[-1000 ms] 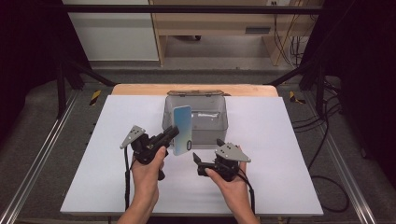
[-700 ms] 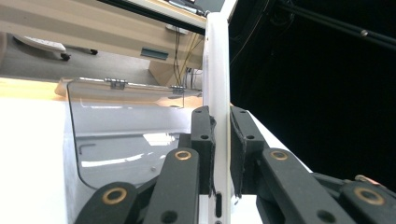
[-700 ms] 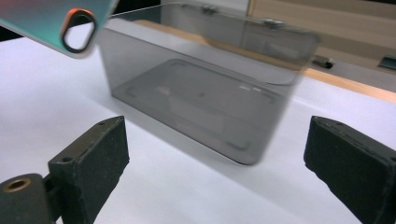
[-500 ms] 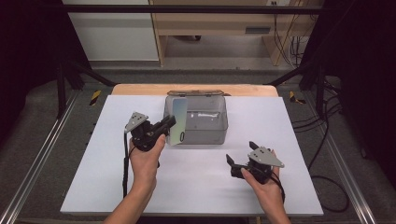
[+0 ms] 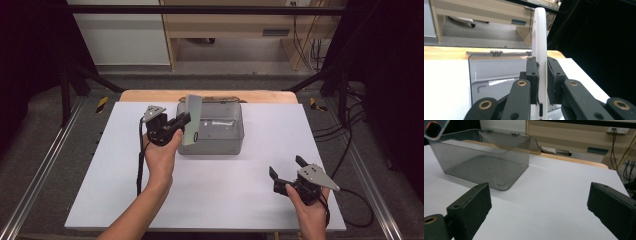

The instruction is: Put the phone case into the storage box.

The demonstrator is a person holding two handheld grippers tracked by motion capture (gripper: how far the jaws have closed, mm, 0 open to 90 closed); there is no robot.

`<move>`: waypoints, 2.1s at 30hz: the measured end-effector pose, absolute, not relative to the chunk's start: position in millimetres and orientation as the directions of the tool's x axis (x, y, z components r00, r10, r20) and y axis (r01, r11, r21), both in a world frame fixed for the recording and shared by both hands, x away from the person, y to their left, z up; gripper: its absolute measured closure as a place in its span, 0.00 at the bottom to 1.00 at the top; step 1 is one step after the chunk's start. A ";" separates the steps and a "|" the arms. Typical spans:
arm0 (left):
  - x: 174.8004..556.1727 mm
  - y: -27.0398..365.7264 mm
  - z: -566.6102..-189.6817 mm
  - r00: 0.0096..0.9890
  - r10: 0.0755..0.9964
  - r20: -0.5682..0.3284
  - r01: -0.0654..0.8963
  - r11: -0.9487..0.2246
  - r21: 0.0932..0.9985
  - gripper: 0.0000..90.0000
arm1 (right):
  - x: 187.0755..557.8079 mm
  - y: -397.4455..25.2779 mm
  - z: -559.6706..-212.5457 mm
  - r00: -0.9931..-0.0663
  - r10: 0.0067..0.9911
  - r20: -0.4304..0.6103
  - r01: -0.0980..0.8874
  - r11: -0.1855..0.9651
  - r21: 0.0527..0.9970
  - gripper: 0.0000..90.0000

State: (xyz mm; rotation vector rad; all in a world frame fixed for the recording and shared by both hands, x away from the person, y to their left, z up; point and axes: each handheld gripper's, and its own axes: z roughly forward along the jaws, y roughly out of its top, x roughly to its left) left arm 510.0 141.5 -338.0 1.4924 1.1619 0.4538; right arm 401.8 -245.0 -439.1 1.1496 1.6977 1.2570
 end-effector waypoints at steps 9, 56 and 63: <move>533.9 132.2 -332.4 0.391 0.873 -0.293 0.436 0.105 0.894 0.90 | 399.9 -253.1 -443.3 -0.335 0.942 -0.030 0.225 0.111 0.968 0.07; 582.8 115.0 -363.6 0.290 0.902 -0.320 0.561 0.111 0.820 0.90 | 403.3 -236.9 -454.4 -0.448 0.888 -0.107 0.216 0.223 0.950 0.06; 586.9 114.1 -378.4 0.267 0.903 -0.337 0.599 0.118 0.792 0.90 | 403.7 -236.4 -455.1 -0.453 0.885 -0.107 0.224 0.230 0.947 0.06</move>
